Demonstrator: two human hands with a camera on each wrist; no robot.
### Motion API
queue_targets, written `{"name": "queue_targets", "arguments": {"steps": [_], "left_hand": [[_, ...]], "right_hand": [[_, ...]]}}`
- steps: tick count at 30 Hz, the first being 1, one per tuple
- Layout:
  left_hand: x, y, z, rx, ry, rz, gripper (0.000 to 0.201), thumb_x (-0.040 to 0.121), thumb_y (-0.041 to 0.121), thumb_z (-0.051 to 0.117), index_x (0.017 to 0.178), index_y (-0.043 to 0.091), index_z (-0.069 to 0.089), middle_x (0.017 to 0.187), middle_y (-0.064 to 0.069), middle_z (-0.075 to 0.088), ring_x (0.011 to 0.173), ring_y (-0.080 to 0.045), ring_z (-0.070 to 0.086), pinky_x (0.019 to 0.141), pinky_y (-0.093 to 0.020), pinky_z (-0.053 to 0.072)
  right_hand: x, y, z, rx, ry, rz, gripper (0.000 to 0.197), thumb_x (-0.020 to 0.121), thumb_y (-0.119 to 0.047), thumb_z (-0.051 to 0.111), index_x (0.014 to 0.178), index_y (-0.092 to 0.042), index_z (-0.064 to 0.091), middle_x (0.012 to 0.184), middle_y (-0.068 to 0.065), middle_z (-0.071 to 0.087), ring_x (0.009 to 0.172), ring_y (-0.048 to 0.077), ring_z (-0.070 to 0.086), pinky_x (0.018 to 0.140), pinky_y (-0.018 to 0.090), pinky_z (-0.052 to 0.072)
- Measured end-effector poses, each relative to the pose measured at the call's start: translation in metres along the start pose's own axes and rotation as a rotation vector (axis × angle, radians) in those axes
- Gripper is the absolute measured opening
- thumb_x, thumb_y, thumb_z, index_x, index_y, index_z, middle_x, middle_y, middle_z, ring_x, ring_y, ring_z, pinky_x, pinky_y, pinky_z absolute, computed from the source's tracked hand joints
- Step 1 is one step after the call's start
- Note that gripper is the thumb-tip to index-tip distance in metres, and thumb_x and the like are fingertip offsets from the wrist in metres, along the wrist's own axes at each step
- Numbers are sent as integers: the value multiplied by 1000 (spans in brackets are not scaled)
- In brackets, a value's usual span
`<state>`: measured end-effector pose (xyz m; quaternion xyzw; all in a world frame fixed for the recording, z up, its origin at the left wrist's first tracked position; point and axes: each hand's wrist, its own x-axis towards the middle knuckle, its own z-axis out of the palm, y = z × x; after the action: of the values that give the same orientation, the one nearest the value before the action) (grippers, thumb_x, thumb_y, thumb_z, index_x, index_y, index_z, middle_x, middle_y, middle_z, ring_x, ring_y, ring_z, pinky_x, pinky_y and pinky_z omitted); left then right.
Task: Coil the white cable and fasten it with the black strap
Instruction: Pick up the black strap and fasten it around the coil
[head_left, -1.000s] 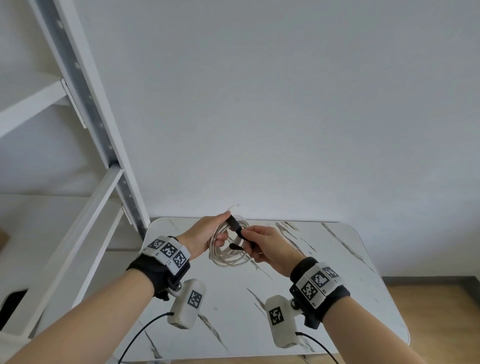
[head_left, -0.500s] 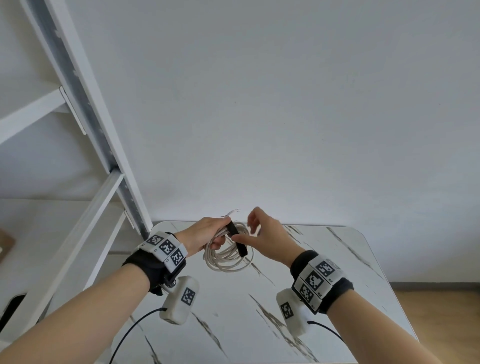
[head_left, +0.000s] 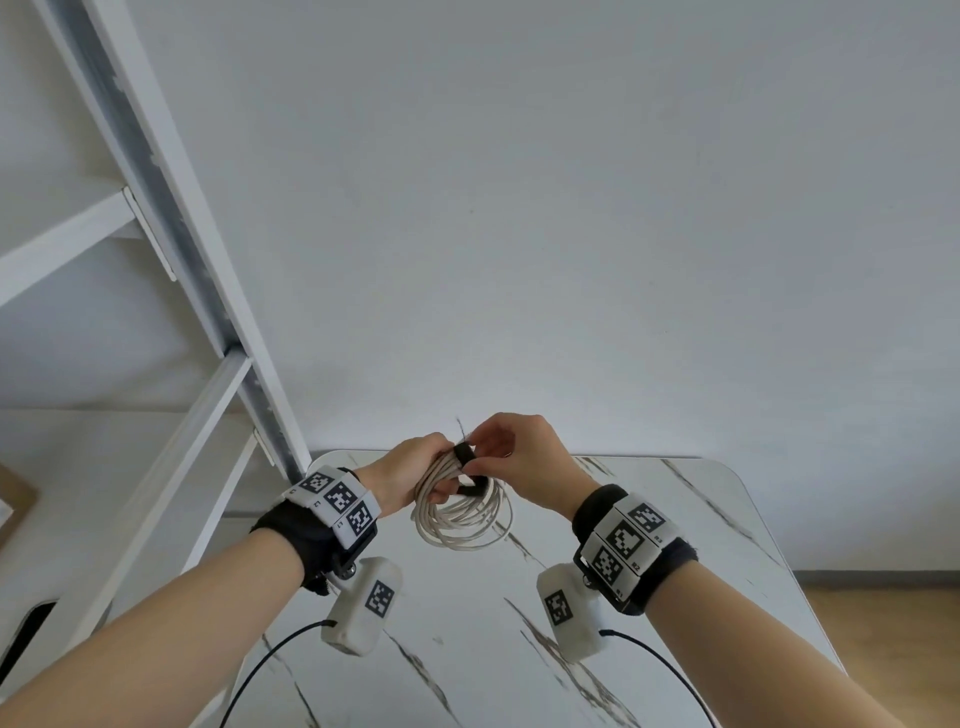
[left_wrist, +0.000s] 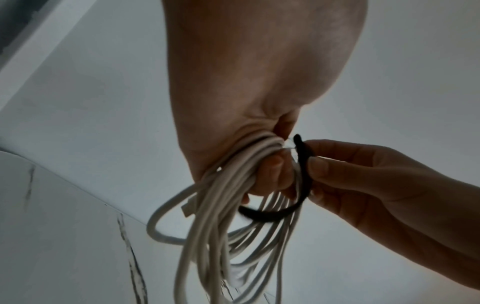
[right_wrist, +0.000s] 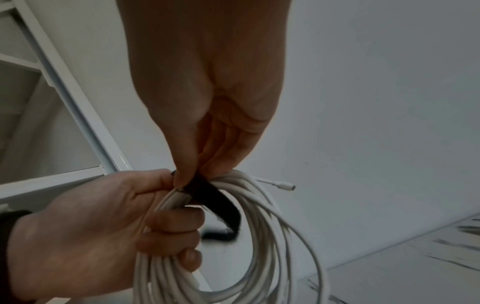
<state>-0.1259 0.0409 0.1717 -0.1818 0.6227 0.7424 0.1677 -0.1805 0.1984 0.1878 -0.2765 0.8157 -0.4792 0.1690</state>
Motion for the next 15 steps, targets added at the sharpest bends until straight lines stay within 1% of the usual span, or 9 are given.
{"name": "queue_targets", "arguments": {"steps": [2, 4, 6, 8, 10, 11, 13, 15], "left_hand": [[0, 1, 1, 15, 8, 4, 29, 94, 13, 29, 71, 7, 46, 50, -3, 45, 40, -12, 39, 40, -21, 30], [1, 3, 2, 27, -3, 12, 29, 94, 11, 29, 71, 7, 46, 50, -3, 45, 39, -11, 40, 39, -20, 29], [1, 4, 3, 25, -30, 13, 31, 96, 10, 29, 71, 6, 48, 50, -2, 47, 39, -10, 41, 41, -20, 30], [1, 6, 3, 41, -63, -3, 33, 97, 10, 29, 71, 6, 50, 50, -1, 50, 41, -11, 43, 43, -21, 31], [1, 6, 4, 79, -91, -14, 36, 96, 10, 29, 68, 7, 51, 50, 0, 51, 43, -10, 43, 44, -20, 32], [1, 6, 5, 90, -99, -16, 37, 96, 10, 29, 66, 7, 51, 50, 0, 50, 43, -10, 43, 45, -20, 32], [2, 7, 7, 92, -116, -21, 36, 94, 13, 28, 65, 9, 48, 50, 1, 47, 43, -10, 41, 44, -20, 32], [2, 8, 9, 104, -145, -16, 34, 95, 18, 28, 68, 11, 47, 52, 3, 46, 44, -10, 40, 45, -19, 30]], "right_hand": [[0, 0, 0, 38, 7, 8, 19, 71, -9, 77, 88, -10, 69, 79, 6, 71, 76, 16, 68, 76, 24, 55], [-1, 1, 0, 78, 35, 25, 17, 71, -9, 76, 86, -10, 70, 83, 10, 73, 79, 20, 70, 78, 31, 58], [-1, 2, -1, 135, 76, 51, 17, 70, -7, 76, 84, -12, 67, 82, 11, 72, 75, 23, 70, 74, 36, 60], [-2, 2, -2, 192, 91, 68, 19, 70, -4, 76, 83, -12, 65, 79, 13, 69, 67, 24, 68, 66, 33, 60], [-4, 2, -2, 194, 87, 73, 17, 70, -4, 77, 81, -11, 66, 77, 12, 67, 64, 25, 66, 60, 29, 60], [-5, 3, -2, 185, 84, 77, 15, 70, -3, 76, 81, -11, 68, 78, 13, 68, 65, 27, 67, 61, 28, 60], [-5, 4, -3, 172, 79, 85, 12, 71, -4, 76, 81, -9, 71, 80, 15, 71, 71, 29, 71, 66, 29, 60], [-4, 8, -3, 154, 85, 88, 13, 71, -7, 77, 83, -9, 74, 83, 13, 74, 74, 23, 71, 73, 28, 59]]}}
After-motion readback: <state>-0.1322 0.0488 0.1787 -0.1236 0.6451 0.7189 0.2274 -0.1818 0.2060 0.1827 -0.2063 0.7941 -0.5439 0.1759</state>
